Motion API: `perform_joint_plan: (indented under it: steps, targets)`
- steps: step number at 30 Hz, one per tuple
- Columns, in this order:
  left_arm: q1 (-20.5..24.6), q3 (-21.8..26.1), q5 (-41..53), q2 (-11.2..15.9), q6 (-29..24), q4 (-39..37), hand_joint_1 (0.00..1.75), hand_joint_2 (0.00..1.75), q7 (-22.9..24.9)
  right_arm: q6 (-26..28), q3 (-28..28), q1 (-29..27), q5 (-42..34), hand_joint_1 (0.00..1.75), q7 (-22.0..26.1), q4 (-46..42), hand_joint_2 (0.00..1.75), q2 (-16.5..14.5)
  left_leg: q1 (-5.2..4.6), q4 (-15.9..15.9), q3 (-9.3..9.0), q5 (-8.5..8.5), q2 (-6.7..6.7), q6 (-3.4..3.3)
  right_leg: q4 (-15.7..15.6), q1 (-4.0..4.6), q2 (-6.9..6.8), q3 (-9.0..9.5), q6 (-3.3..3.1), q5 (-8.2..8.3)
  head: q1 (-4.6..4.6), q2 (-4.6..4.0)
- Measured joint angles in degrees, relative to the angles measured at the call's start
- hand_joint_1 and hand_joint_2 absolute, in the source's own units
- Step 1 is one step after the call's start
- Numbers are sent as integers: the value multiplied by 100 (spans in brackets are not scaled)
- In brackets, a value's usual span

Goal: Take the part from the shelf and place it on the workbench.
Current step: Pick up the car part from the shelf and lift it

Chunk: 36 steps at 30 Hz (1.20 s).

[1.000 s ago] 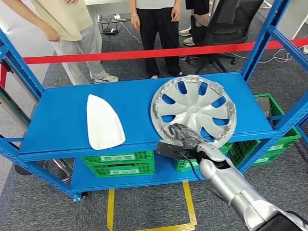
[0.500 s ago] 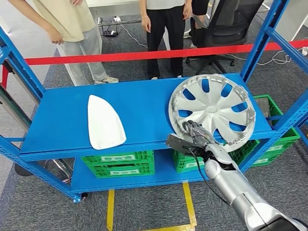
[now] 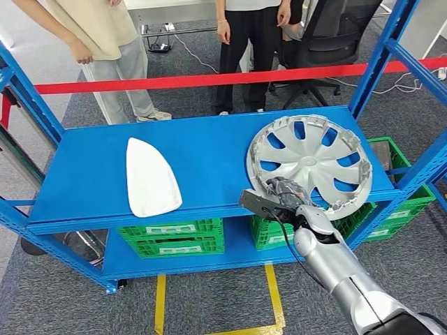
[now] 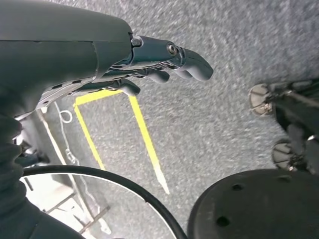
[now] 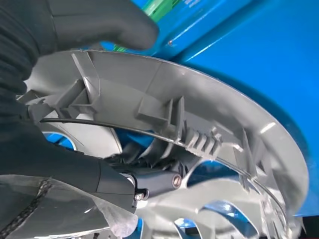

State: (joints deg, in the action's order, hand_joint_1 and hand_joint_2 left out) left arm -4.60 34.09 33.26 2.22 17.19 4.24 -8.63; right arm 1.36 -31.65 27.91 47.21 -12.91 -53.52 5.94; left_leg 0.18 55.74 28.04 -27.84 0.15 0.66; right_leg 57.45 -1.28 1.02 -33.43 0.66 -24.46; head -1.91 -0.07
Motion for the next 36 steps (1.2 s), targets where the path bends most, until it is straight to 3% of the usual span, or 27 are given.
perform_joint_plan:
  steps: [1, 7, 11, 12, 33, 36]
  targets:
    - [-4, -5, -55, 2, -8, -39, 0, 175, 1, 11, -1, 12, 15, 112, 15, -1, 175, -4, 0, 0, 0, -1, 0, 0, 0, 0, 0, 0, 0, -1, 1, 0]
    - [-12, -41, -211, 15, -32, -175, 0, 175, -9, 68, -2, 62, 70, 112, 76, -1, 175, -50, 3, 0, 2, -1, -1, 2, 1, 0, 0, -2, 0, -1, 1, 0]
    - [-16, -66, -220, 19, -40, -221, 0, 175, -14, 77, 1, 70, 71, 171, 81, -1, 175, -52, 7, 0, 3, -3, -1, 3, 2, 2, -1, -3, -1, -5, 1, 0]
    - [-18, -70, -240, 19, -40, -231, 0, 175, -14, 84, 2, 70, 75, 175, 87, -1, 175, -52, 8, 0, 3, -3, -1, 4, 2, 3, -1, -4, -1, -6, 1, 0]
    - [-92, -357, -788, 8, -67, -317, 0, 175, -32, 327, 24, 46, 244, 175, 306, 47, 175, -54, 12, 0, 31, -3, -2, 6, 3, 6, -2, -31, -2, -7, 1, 0]
    - [-88, -437, -1001, -43, -281, -277, 0, 175, -315, 442, 23, -66, 376, 175, 397, -148, 175, -63, 11, 4, 36, 2, -3, 9, 3, 9, -5, -43, -2, -5, 1, 0]
